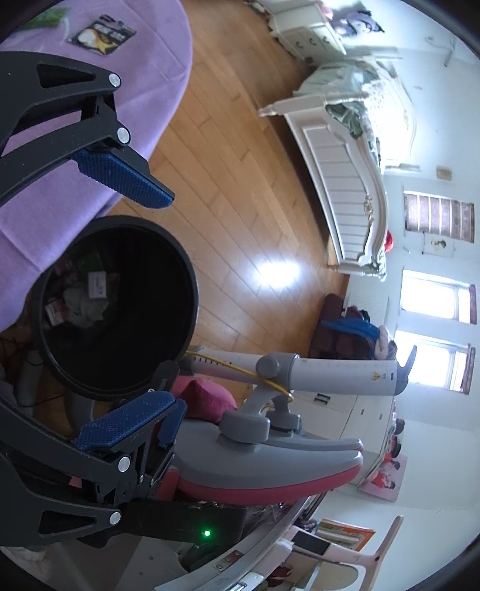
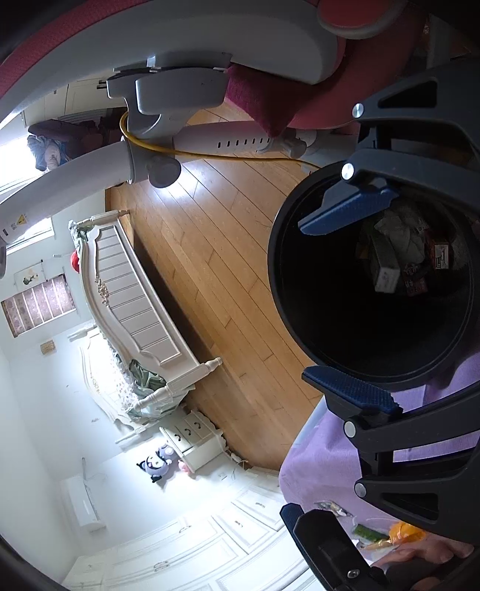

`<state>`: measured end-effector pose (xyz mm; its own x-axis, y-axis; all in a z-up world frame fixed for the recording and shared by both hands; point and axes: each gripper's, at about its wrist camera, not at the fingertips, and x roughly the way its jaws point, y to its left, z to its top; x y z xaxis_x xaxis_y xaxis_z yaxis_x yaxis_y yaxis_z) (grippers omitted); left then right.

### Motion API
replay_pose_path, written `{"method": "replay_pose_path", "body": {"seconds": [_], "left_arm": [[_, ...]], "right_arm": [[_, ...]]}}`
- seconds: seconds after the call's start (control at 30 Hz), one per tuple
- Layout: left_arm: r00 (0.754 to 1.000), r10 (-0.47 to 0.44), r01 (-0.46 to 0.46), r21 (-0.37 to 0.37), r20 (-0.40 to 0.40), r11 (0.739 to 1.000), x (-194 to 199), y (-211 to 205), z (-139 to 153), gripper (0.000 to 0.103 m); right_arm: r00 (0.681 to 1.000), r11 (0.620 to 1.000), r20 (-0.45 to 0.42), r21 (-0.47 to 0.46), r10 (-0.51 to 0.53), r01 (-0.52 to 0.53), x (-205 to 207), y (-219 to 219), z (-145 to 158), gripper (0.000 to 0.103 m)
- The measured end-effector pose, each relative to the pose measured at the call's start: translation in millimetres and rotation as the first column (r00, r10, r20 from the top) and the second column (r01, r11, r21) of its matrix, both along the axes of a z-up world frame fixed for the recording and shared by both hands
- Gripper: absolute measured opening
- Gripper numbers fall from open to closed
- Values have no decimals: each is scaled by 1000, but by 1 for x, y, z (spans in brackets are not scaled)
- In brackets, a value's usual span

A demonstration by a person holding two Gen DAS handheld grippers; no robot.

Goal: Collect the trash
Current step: 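Grasp the gold snack wrapper with the left tool while the right tool grasps the white fluffy item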

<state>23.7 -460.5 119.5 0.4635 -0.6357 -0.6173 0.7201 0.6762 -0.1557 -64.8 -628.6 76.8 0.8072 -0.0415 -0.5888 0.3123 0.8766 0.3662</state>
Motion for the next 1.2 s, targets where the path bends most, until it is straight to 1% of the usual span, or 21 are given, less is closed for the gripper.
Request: {"method": "replay_pose_path", "body": {"seconds": [0.13,0.23,0.33,0.4,0.47,0.57,0.63,0.67,0.77,0.83,0.87,0.93,0.97,1.0,1.07,1.13,1.17,1.2], "left_arm": [[999,52,-52,-24,2,998,-7,45,13,98],[995,100,-100,-42,7,994,-12,86,21,98],[989,146,-145,-32,28,989,-16,130,26,98],[983,179,-179,-15,37,984,-17,161,27,98],[975,219,-218,-14,38,976,-18,197,29,98],[957,288,-287,-23,21,958,-21,254,30,98],[937,349,-349,-31,8,937,-24,295,29,98],[921,390,-390,-34,4,920,-26,316,29,98],[855,519,-519,-30,-17,854,-31,376,23,98],[806,588,-591,-40,-71,805,-33,415,15,98],[782,614,-621,-46,-111,783,-34,432,8,98],[739,645,-663,-41,-191,747,-33,459,-6,98],[724,652,-675,-40,-224,736,-33,467,-12,98],[714,650,-682,-48,-261,730,-33,474,-19,97],[706,624,-681,-76,-334,729,-29,479,-30,90],[701,605,-681,-104,-377,725,-28,477,-40,82],[699,601,-683,-112,-388,722,-24,476,-43,80],[696,597,-685,-118,-398,719,-23,472,-47,76]], "right_arm": [[998,999,15,-5,54,-54,3,25,10,77],[993,993,20,-9,117,-117,9,50,18,77],[981,981,24,-18,193,-193,17,81,28,77],[969,969,27,-26,246,-246,22,104,35,77],[952,952,30,-36,305,-304,25,127,41,77],[917,916,26,-52,399,-397,31,164,48,77],[890,889,19,-67,456,-453,34,190,51,77],[876,874,14,-78,483,-480,36,204,52,77],[826,821,-3,-107,564,-561,41,243,56,77],[791,783,-19,-125,612,-609,45,268,57,77],[771,762,-31,-132,636,-634,47,281,56,77],[734,722,-59,-146,676,-677,51,306,55,77],[715,701,-72,-153,695,-697,53,319,53,77],[696,680,-85,-160,712,-715,53,331,51,77],[666,643,-119,-179,737,-744,53,351,44,77],[651,621,-163,-202,741,-758,55,370,36,76],[646,614,-176,-207,743,-762,56,376,34,76],[642,608,-187,-209,744,-766,57,381,32,76]]}}
